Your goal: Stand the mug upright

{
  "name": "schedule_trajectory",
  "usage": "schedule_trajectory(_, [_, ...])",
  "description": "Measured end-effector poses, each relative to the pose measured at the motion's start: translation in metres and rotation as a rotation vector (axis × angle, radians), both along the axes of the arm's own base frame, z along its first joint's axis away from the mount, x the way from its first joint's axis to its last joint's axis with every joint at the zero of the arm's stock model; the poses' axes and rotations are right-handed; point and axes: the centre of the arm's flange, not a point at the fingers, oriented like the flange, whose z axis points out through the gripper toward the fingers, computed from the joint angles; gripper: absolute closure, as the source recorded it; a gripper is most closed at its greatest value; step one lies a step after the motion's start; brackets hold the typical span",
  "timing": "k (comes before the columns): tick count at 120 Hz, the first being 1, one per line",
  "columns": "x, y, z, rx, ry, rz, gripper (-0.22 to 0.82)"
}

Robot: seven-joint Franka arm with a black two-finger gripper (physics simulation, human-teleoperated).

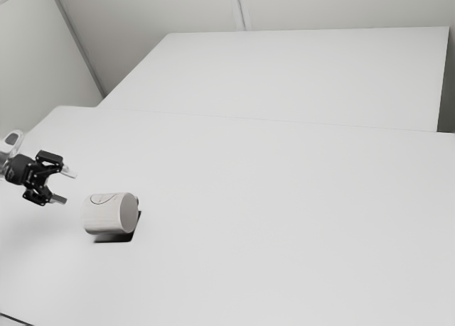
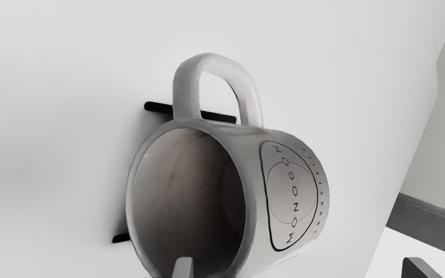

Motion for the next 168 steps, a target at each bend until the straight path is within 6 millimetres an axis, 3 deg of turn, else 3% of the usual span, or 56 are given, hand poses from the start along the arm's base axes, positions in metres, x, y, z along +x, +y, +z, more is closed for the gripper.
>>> schedule_trajectory(11, [-0.019, -0.009, -0.021, -0.072, -0.059, 0.006, 0.02])
schedule_trajectory(25, [-0.028, -0.024, -0.045, -0.148, -0.13, 0.006, 0.02])
schedule_trajectory(42, [-0.042, -0.032, -0.06, -0.202, -0.215, 0.012, 0.01])
schedule_trajectory(90, [-0.044, -0.044, -0.071, -0.196, -0.434, -0.078, 0.02])
schedule_trajectory(128, [-0.022, -0.06, -0.081, -0.168, -0.519, -0.086, 0.02])
schedule_trajectory(149, [-0.023, -0.06, -0.082, -0.159, -0.538, -0.075, 0.46])
schedule_trajectory(168, [-0.02, -0.063, -0.079, -0.157, -0.553, -0.084, 0.66])
